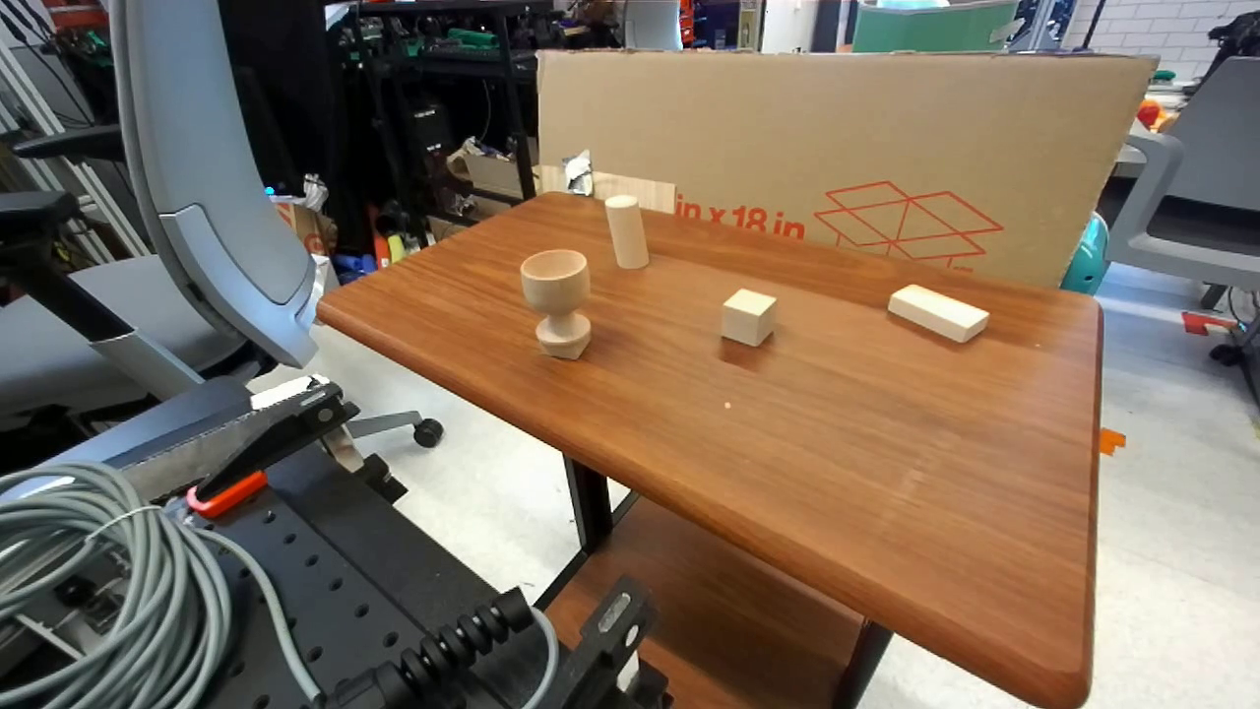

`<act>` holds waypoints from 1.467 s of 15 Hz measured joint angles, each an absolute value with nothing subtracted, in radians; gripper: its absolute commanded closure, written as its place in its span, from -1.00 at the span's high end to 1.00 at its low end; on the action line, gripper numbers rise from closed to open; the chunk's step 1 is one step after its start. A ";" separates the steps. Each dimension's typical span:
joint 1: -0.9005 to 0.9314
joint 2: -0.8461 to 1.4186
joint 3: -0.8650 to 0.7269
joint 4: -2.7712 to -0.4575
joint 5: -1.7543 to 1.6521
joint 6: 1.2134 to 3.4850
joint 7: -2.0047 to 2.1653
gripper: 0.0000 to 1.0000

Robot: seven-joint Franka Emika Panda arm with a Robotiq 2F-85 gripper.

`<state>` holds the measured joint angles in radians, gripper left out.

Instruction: Pick up the object from the table and place it on top of the other object

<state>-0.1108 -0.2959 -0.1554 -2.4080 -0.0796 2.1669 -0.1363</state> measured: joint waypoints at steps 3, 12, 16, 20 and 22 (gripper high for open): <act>-0.099 -0.174 -0.144 -2.337 -0.070 2.188 -0.135 1.00; -0.086 0.203 -0.084 -2.094 -0.050 2.187 -0.115 1.00; -0.073 0.329 -0.068 -2.005 -0.050 2.187 -0.074 1.00; -0.062 0.427 -0.057 -1.939 -0.050 2.187 -0.043 1.00; -0.058 0.472 -0.053 -1.910 -0.050 2.187 -0.033 1.00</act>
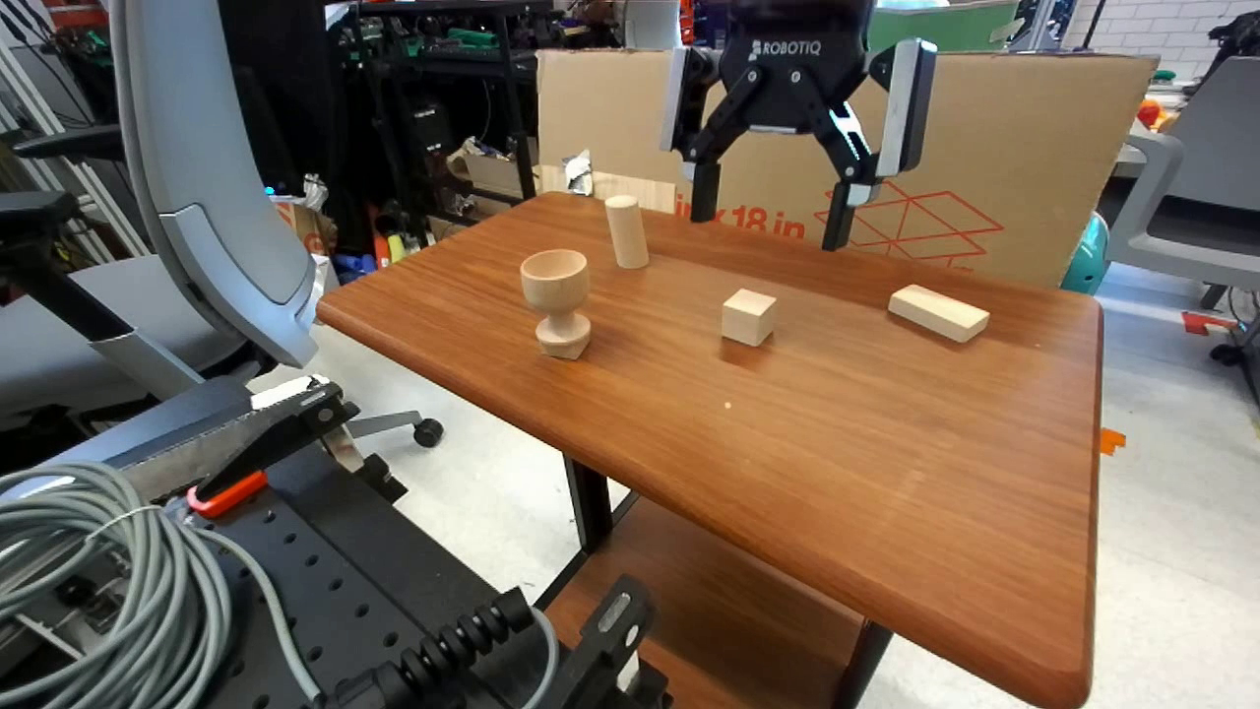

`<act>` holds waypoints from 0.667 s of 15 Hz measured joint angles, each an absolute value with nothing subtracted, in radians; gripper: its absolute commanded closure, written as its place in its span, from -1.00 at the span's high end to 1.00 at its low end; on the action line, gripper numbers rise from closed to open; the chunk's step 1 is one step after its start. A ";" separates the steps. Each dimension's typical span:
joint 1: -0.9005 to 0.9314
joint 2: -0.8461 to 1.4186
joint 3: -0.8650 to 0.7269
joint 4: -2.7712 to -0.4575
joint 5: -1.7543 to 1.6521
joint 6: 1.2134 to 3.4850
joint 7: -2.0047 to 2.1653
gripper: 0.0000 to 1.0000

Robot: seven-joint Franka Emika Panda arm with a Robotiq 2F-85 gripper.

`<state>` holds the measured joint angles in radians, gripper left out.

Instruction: Pick up the object from the table and place it on top of the other object

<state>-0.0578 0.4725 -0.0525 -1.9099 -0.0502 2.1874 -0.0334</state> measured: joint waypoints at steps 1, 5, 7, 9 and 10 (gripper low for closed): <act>-0.056 0.495 -0.051 -1.896 -0.050 2.187 -0.029 1.00; -0.050 0.581 -0.051 -1.842 -0.051 2.187 -0.012 1.00; -0.046 0.614 -0.051 -1.815 -0.054 2.187 -0.006 1.00; -0.041 0.642 -0.051 -1.786 -0.056 2.187 0.000 1.00; -0.038 0.655 -0.051 -1.773 -0.056 2.187 0.002 1.00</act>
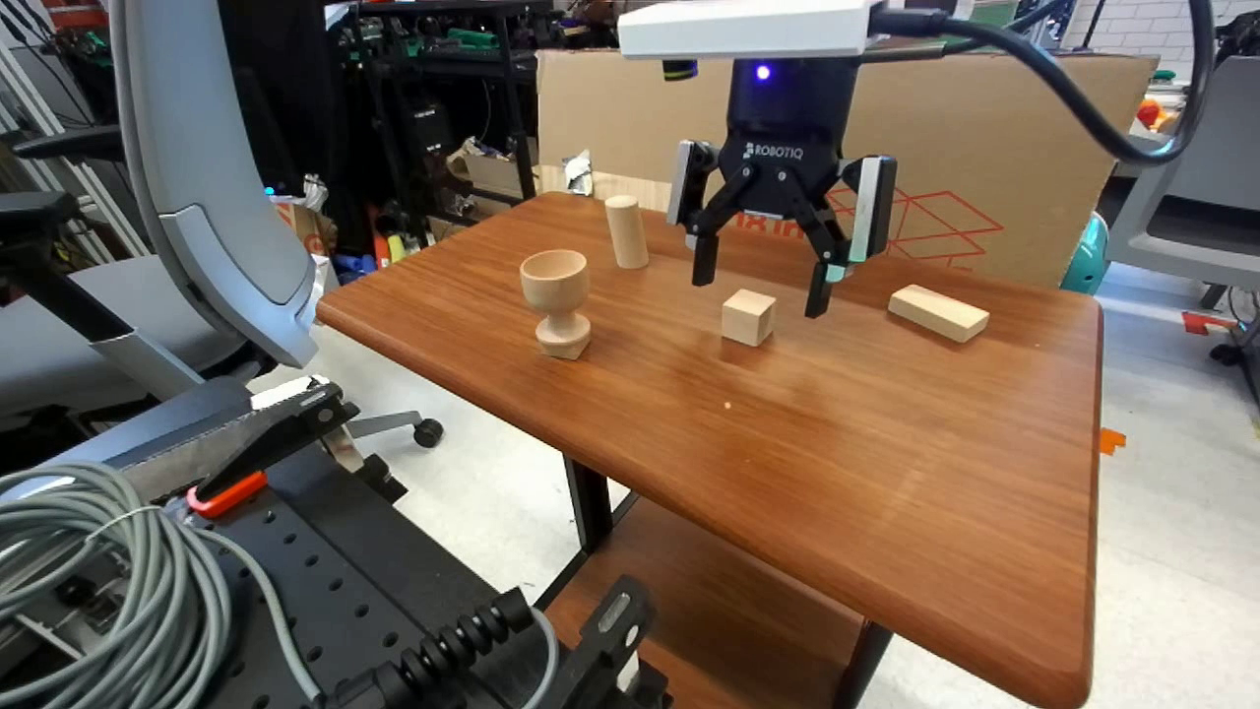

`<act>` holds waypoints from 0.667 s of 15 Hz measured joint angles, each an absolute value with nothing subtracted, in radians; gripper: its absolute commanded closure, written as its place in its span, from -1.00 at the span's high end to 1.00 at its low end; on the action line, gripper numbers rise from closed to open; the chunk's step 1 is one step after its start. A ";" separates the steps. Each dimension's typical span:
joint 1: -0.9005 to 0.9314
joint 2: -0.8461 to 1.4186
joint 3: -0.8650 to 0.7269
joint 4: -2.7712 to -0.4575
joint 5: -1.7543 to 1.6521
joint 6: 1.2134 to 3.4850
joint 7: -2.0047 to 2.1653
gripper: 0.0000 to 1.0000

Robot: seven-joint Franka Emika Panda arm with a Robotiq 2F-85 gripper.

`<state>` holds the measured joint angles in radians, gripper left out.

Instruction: Pick up the object from the table and place it on top of the other object

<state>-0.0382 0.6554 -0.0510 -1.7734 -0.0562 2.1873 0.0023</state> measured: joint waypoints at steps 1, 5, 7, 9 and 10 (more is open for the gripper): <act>-0.035 0.668 -0.051 -1.762 -0.056 2.187 0.003 0.89; -0.024 0.709 -0.051 -1.733 -0.057 2.187 0.005 0.24; -0.021 0.715 -0.051 -1.733 -0.057 2.186 0.005 -0.08; -0.018 0.711 -0.051 -1.735 -0.057 2.185 0.005 -0.38; -0.018 0.708 -0.051 -1.737 -0.057 2.185 0.005 -0.56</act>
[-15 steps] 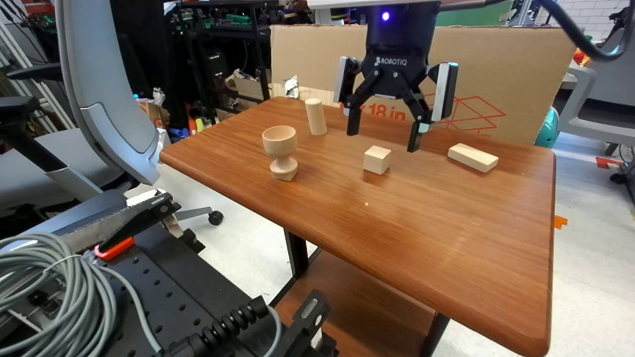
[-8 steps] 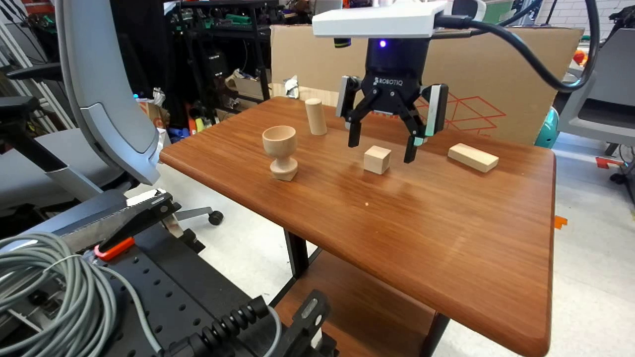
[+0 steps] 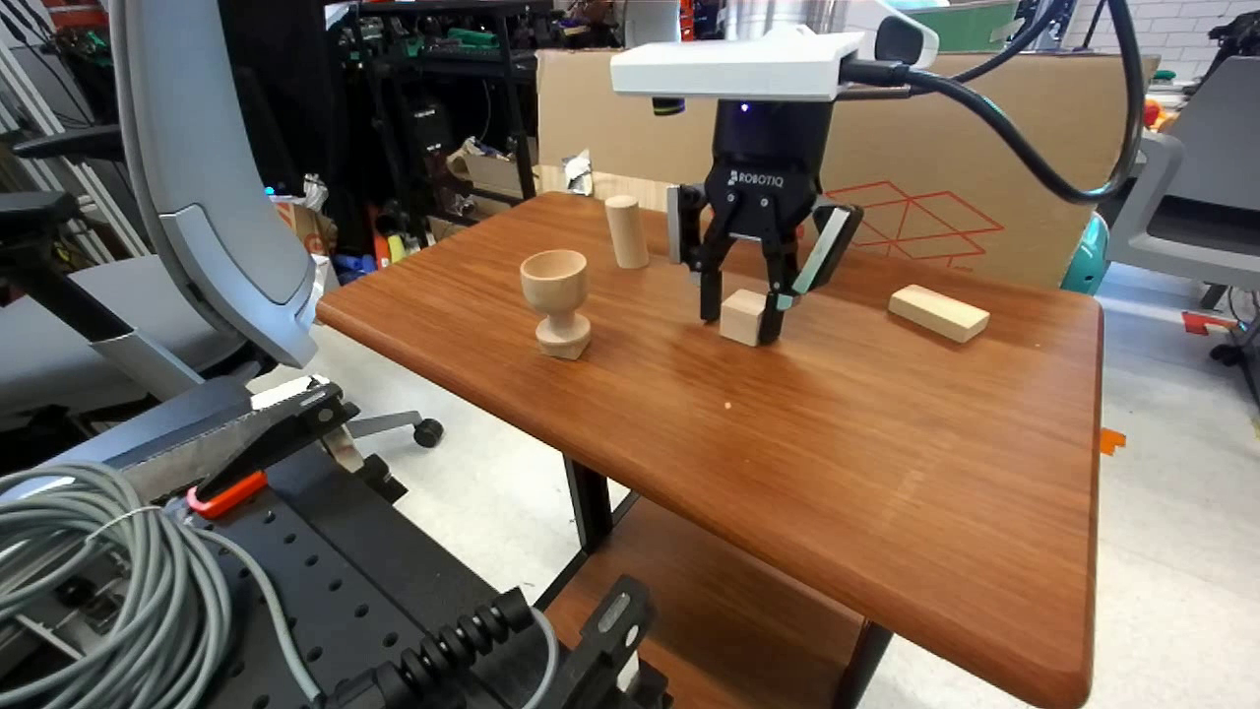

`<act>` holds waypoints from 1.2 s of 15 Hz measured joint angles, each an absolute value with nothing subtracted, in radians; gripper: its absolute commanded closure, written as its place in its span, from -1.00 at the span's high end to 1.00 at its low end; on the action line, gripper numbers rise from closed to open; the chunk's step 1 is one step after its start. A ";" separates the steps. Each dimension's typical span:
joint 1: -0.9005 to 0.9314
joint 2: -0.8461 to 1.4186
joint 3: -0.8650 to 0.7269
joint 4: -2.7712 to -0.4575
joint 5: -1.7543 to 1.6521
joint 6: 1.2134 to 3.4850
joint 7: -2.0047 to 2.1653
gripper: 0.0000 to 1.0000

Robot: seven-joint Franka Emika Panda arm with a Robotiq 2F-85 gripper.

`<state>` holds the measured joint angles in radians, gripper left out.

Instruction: Pick up the object from the table and place it on top of the other object

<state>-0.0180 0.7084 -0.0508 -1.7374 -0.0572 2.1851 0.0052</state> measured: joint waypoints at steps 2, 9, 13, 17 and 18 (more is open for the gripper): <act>-0.021 0.697 -0.052 -1.749 -0.057 2.185 0.005 -0.81; -0.052 0.513 -0.057 -1.844 -0.025 2.200 0.005 -0.81; -0.044 0.362 -0.040 -1.889 -0.007 2.198 0.012 -0.81; -0.002 0.297 -0.012 -1.908 -0.007 2.198 0.054 -0.81; 0.012 0.294 -0.006 -1.908 -0.008 2.198 0.070 -0.81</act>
